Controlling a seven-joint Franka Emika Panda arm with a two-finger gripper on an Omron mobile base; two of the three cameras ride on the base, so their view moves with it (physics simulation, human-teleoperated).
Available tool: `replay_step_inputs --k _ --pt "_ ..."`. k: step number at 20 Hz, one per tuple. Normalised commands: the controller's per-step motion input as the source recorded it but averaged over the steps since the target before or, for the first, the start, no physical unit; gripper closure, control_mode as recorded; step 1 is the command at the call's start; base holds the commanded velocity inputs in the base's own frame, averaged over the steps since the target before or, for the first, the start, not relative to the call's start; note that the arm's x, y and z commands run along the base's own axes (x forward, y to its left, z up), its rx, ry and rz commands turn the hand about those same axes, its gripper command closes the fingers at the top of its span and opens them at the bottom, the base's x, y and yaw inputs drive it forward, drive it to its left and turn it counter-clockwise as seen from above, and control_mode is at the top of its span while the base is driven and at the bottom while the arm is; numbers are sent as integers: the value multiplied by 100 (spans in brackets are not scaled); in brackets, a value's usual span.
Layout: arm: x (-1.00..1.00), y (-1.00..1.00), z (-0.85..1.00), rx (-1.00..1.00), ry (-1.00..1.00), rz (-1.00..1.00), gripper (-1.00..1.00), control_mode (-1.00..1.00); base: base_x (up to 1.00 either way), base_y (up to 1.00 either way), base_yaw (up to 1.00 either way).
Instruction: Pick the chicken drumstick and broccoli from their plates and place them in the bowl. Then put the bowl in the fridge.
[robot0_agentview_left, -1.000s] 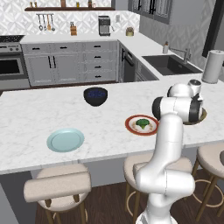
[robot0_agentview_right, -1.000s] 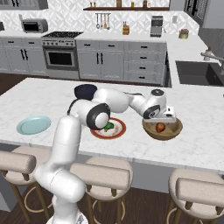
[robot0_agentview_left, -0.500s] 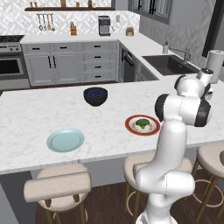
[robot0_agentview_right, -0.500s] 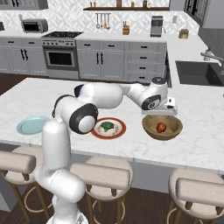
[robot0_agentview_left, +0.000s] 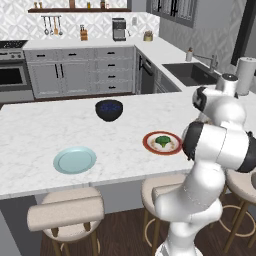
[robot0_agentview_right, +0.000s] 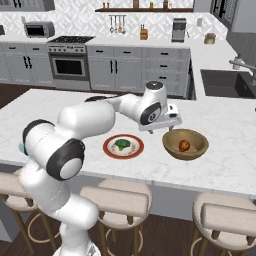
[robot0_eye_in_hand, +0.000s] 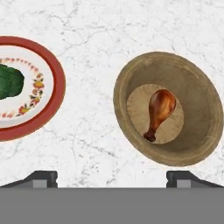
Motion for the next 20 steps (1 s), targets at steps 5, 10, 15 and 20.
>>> replay_step_inputs --k 5,10,15,20 --pt "-24 100 28 -11 0 20 -100 -100 0 0 0" --pt "-3 87 13 -7 0 12 -100 -100 0 0 0" --pt "16 36 3 0 0 4 -100 -100 0 0 0" --pt "17 32 -20 -3 0 7 -100 -100 0 0 0"
